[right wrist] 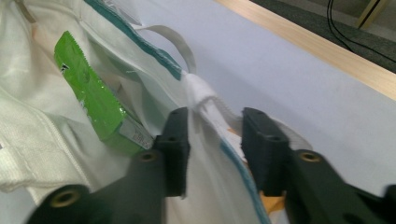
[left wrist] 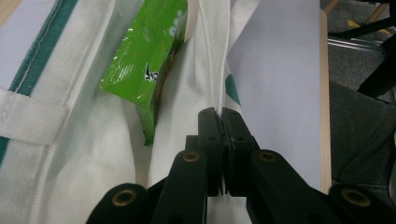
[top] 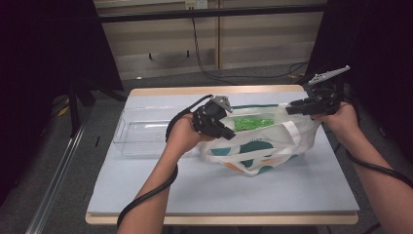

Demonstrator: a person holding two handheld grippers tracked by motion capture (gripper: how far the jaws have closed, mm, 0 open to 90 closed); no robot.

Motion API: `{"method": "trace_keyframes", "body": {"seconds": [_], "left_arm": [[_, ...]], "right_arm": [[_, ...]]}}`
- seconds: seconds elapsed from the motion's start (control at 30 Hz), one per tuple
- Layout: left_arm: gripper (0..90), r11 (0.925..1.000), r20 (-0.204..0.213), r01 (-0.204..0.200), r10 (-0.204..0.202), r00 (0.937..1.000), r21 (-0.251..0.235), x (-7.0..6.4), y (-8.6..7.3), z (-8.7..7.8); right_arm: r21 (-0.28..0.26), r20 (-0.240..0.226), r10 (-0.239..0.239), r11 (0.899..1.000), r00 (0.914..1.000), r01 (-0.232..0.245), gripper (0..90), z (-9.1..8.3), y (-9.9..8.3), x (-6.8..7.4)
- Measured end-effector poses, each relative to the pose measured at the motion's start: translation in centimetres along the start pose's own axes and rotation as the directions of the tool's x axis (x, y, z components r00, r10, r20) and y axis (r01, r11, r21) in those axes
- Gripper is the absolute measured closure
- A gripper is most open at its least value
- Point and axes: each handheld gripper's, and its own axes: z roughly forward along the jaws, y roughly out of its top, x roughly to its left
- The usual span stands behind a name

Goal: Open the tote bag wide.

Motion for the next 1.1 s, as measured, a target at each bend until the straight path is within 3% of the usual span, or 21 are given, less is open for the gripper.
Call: {"method": "trace_keyframes", "body": {"seconds": [0.13,0.2,1.1], "left_arm": [[87.9,1.0000,0.003,0.002,-0.002,1.0000,-0.005,-0.2,-0.2,0.1],[87.9,1.0000,0.006,0.000,0.000,1.0000,-0.001,-0.3,-0.2,0.2],[87.4,1.0000,0.060,0.006,-0.006,0.9982,0.002,-1.6,-1.7,1.9]], "right_arm": [[0.007,-0.002,0.000,1.000,1.0000,0.000,85.6,-0.2,-0.1,-0.2],[0.013,0.003,0.000,1.000,1.0000,0.000,86.8,-0.2,-0.1,-0.1],[0.024,0.048,0.077,0.997,0.9959,-0.078,88.0,0.8,-0.6,-0.7]]}}
